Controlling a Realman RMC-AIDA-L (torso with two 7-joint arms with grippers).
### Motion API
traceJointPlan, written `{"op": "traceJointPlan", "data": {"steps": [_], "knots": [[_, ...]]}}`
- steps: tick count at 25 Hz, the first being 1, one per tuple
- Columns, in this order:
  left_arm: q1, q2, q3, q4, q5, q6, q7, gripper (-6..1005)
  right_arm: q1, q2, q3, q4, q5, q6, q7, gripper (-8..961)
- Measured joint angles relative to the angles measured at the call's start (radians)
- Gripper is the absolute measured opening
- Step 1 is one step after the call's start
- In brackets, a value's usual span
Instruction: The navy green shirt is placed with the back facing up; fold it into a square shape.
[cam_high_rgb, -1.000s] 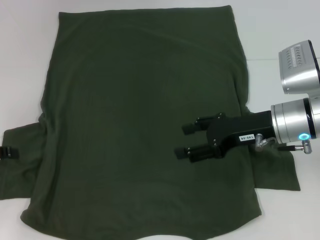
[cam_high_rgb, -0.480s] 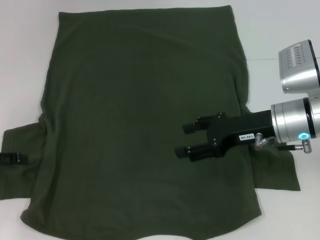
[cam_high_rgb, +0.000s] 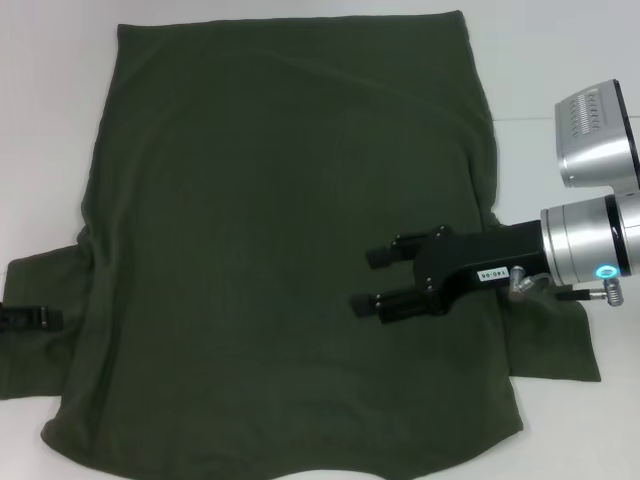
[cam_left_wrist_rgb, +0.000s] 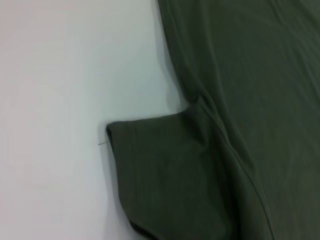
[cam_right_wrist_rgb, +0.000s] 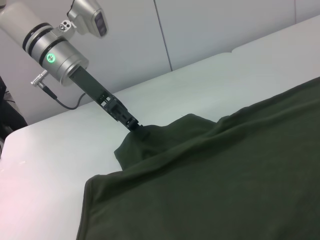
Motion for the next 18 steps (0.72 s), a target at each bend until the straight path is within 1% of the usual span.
{"op": "traceJointPlan", "data": {"steps": [6,11,15,18], "knots": [[-0.002,0.0,0.001,0.0,0.0,-0.003,0.0,891,0.003,0.0,0.0,0.0,-0.001,0.0,0.002,830],[-0.002,-0.002,0.006,0.0,0.001,-0.023,-0.008,736,0.005,0.0,0.0,0.0,-0.001,-0.001,0.002,830],[0.003,-0.009,0.05,0.0,0.003,-0.054,-0.028,605,0.008,0.001,0.0,0.0,-0.003,-0.001,0.002,830],[0.002,-0.01,0.053,0.0,0.003,-0.055,-0.029,503,0.009,0.001,0.0,0.0,-0.004,-0.001,0.002,829]]}}
